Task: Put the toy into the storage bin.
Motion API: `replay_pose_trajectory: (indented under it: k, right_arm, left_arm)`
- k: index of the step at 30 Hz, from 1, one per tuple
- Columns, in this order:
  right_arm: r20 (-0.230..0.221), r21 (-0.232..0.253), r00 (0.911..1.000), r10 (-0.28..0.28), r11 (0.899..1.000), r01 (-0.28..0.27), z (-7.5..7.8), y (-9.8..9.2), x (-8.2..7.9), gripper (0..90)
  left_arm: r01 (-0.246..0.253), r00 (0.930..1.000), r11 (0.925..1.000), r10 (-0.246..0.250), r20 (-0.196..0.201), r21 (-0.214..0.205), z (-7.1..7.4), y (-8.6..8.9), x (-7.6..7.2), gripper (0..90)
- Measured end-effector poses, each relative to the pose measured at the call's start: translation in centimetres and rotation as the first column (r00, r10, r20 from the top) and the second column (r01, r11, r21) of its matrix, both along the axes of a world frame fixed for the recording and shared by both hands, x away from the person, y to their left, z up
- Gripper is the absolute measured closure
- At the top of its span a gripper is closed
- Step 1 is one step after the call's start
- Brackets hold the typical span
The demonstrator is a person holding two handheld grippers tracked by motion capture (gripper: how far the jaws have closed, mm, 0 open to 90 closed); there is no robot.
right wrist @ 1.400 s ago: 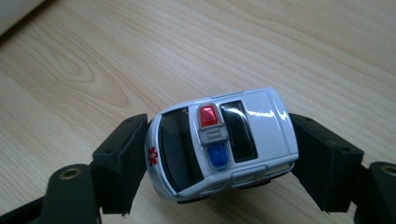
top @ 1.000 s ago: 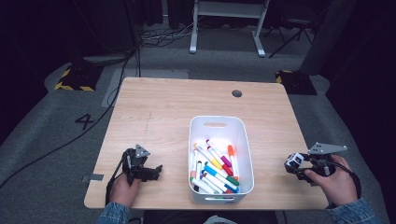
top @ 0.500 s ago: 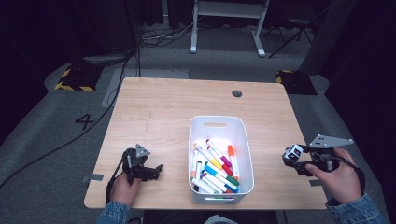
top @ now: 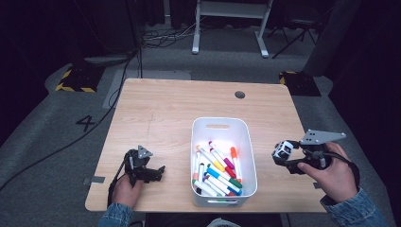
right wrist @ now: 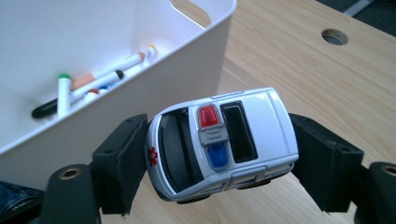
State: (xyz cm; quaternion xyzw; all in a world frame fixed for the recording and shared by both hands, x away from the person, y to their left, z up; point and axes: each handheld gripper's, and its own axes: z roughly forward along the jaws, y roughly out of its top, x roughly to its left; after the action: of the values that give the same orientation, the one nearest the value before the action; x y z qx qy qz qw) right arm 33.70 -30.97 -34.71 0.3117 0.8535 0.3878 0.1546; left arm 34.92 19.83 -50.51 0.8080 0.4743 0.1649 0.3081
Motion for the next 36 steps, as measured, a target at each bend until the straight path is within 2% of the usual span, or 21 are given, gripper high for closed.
replay_pose_trajectory:
  k: [6, 14, 24, 36]
  right_arm:
    - [0.006, 0.01, 0.9977, 0.067, 0.998, -0.067, 0.7, 2.5, 0.3, 24.8]
    - [-0.005, 0.022, 0.9923, 0.124, 0.992, -0.124, 1.2, 4.9, 0.1, 24.8]
    - [-0.01, 0.038, 0.9807, 0.195, 0.98, -0.195, 1.6, 7.7, -0.4, 24.8]
    - [-0.026, 0.028, 0.9653, 0.26, 0.965, -0.259, 1.3, 10.2, -0.6, 24.7]
  left_arm:
    - [0.0, 1.0, 1.0, 0.0, 0.0, 0.001, 0.0, 0.0, 0.0, 0.0]
    - [0.001, 1.0, 1.0, -0.001, -0.001, 0.0, 0.0, 0.0, 0.0, 0.0]
    - [0.001, 1.0, 1.0, -0.001, -0.001, 0.0, 0.0, 0.0, 0.0, 0.0]
    - [0.001, 1.0, 1.0, -0.001, -0.001, 0.0, 0.0, 0.0, 0.0, 0.0]
